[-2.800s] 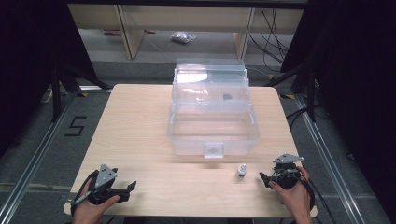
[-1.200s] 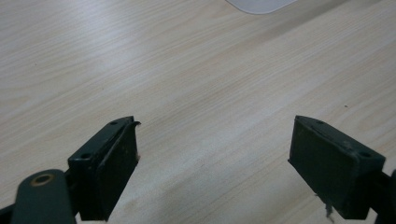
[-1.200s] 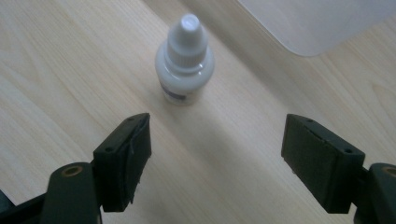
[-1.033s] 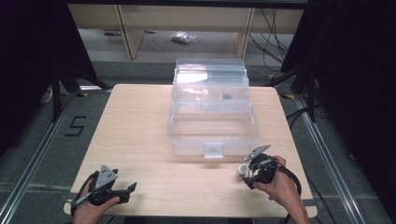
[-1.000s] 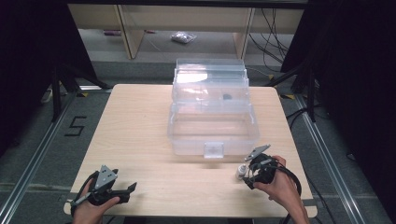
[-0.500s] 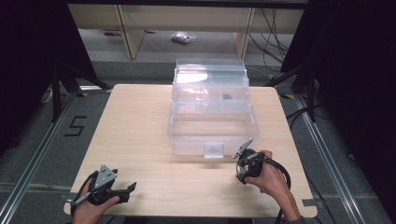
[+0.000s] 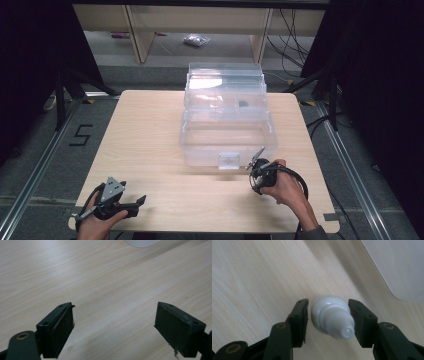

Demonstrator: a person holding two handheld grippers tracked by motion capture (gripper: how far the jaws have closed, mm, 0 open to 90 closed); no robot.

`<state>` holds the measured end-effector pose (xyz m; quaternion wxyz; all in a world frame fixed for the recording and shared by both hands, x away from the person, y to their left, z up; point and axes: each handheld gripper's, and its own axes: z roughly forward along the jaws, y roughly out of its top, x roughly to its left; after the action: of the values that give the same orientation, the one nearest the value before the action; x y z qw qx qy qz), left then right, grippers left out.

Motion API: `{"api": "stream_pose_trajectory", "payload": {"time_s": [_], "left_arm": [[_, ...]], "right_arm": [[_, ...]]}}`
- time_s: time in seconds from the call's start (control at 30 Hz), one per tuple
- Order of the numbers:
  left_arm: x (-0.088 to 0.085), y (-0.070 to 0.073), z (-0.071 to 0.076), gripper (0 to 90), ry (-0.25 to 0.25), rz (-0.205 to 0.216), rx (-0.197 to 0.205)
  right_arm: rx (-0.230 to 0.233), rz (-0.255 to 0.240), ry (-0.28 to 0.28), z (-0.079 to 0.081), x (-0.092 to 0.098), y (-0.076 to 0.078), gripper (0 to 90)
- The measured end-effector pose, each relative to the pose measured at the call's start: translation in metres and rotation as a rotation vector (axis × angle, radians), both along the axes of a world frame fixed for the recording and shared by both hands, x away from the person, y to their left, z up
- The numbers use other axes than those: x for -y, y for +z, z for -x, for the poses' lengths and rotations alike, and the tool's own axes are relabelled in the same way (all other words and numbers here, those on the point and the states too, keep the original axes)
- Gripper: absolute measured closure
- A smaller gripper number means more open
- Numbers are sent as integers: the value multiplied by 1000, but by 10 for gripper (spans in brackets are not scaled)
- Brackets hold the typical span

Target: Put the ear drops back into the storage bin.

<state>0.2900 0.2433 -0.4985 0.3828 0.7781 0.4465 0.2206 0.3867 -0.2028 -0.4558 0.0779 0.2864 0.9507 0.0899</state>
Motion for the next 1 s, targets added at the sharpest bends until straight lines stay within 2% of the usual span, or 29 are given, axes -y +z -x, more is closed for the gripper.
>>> {"api": "stream_pose_trajectory", "payload": {"time_s": [0.1, 0.2, 0.27, 0.33, 0.4, 0.53, 0.57, 0.6, 0.7, 0.77, 0.83, 0.9, 1.0], "left_arm": [[0, 0, 0, 149, -4, -9, -3], [0, 0, 0, 149, -5, -6, -3], [0, 0, 0, 149, -7, -10, -4], [-1, 0, 0, 149, -8, -9, -4], [-1, 0, 0, 149, -5, -8, -3], [0, 0, 0, 150, -8, -10, -4], [-1, 0, 0, 150, -10, -11, -2], [-1, 0, 0, 150, -8, -13, -2], [0, 0, 0, 150, -4, -6, -4], [0, 0, 0, 150, 4, 4, -3], [-1, 0, 0, 150, -5, -10, -3], [0, 0, 0, 150, 1, 0, -2], [-1, 0, 0, 150, -4, -8, -3]], "right_arm": [[-7, 9, -17, 0, -1, 0, 540], [-12, 4, 6, -2, -1, -2, 560], [-17, 6, -13, -2, -2, -1, 575], [-18, 4, 7, -3, -2, -1, 589], [-20, 5, -3, -2, -2, 0, 593], [-28, 4, 13, -2, -2, 1, 600], [-25, 8, 16, -1, -3, 1, 601], [-43, 25, 32, -2, -3, 3, 601], [-52, 34, 18, -2, -3, 4, 601], [-27, 0, 8, -2, -1, 8, 602], [-27, 1, 6, -1, -1, 13, 602], [-25, 5, 3, -1, -1, 15, 601], [-22, -2, 41, -3, 0, 27, 602]]}}
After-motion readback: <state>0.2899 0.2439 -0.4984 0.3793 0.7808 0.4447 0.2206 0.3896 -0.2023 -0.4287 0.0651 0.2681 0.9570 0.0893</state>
